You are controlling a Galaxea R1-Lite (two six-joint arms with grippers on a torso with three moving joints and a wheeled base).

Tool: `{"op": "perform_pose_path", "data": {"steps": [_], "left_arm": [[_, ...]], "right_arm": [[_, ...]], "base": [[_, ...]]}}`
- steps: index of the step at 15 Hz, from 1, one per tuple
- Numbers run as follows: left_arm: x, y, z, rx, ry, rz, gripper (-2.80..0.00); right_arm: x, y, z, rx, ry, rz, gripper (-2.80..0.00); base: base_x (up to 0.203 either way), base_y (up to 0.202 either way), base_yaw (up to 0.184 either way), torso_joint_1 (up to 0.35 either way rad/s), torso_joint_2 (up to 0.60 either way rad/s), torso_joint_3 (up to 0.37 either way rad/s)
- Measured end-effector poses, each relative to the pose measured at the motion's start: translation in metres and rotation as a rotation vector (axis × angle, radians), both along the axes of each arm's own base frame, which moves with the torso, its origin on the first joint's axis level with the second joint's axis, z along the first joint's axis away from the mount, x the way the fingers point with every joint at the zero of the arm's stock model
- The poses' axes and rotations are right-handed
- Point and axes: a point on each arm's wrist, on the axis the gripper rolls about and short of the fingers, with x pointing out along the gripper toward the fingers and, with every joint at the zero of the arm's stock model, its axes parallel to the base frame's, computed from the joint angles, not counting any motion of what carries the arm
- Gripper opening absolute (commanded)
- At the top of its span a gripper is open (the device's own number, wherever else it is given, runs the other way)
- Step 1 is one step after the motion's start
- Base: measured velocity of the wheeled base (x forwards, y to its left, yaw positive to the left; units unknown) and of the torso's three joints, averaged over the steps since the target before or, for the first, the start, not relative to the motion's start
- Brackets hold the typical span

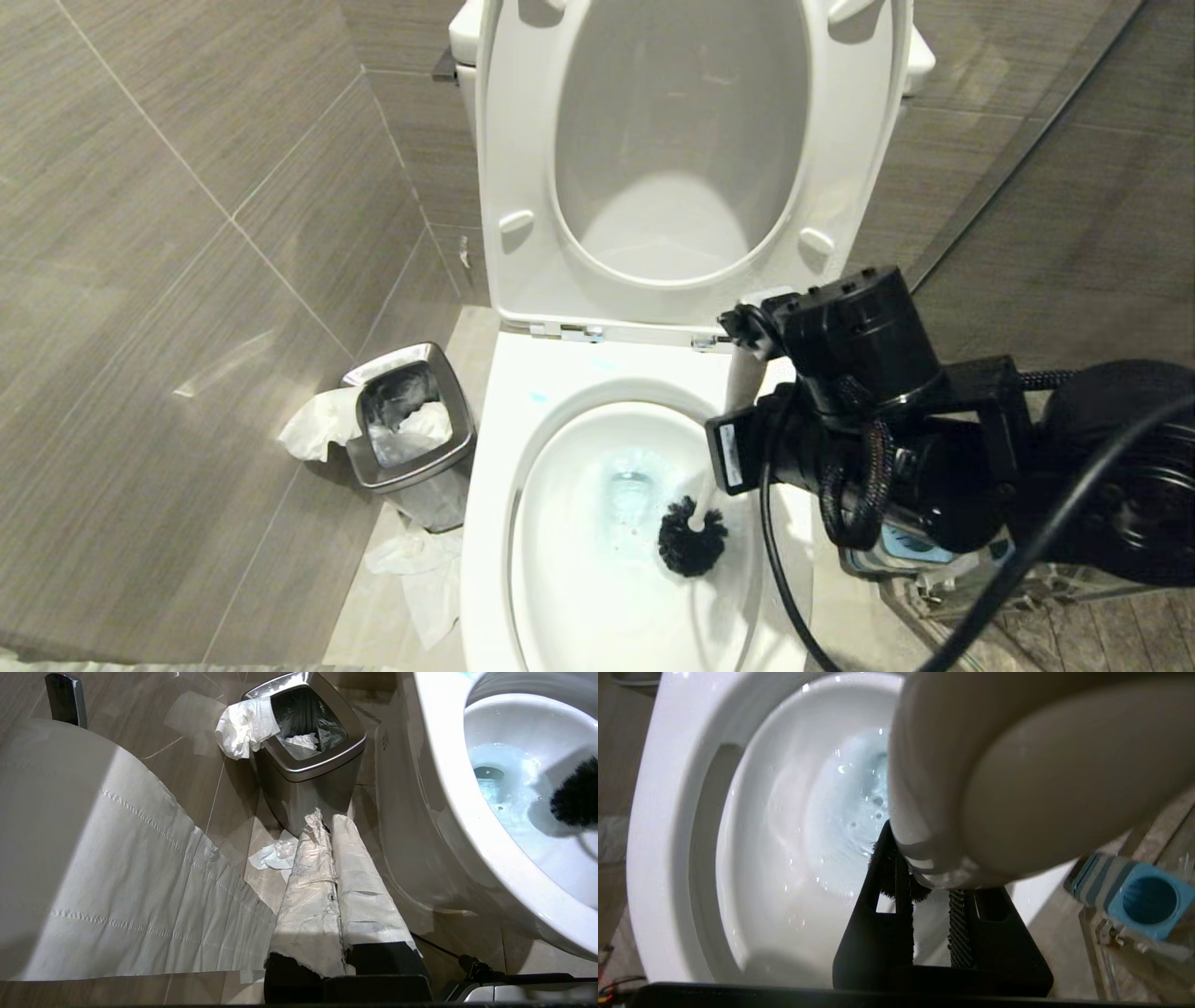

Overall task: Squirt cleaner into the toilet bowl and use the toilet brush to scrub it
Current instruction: Scrub the toilet bowl

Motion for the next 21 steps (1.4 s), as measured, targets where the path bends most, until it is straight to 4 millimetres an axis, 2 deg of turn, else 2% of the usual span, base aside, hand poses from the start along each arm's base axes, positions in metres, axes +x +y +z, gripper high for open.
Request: {"op": "perform_pose_path", "data": {"steps": [4,9,11,17,21], "left_arm": [[0.000,0.000,0.000,0.000,0.000,0.001,-2.80],[0.000,0.000,0.000,0.000,0.000,0.000,-2.80],[0.000,0.000,0.000,0.000,0.000,0.000,-2.80],[0.000,0.000,0.000,0.000,0.000,0.000,-2.80],[0.000,0.000,0.000,0.000,0.000,0.001,-2.80]], "right_arm": [[-0.034,-0.003,-0.005,0.034,0.037,0.037,-2.80],[-0.064,0.016,-0.003,0.083,0.054,0.127,-2.80],[-0.068,0.026,-0.001,0.106,0.055,0.152,-2.80],[-0.050,0.063,0.010,0.156,0.019,0.165,-2.80],[-0.019,0.085,0.015,0.164,-0.025,0.141,-2.80]], "base": [[0.000,0.000,0.000,0.000,0.00,0.000],[0.000,0.000,0.000,0.000,0.00,0.000],[0.000,0.000,0.000,0.000,0.00,0.000],[0.000,0.000,0.000,0.000,0.00,0.000],[0.000,0.000,0.000,0.000,0.00,0.000]]}}
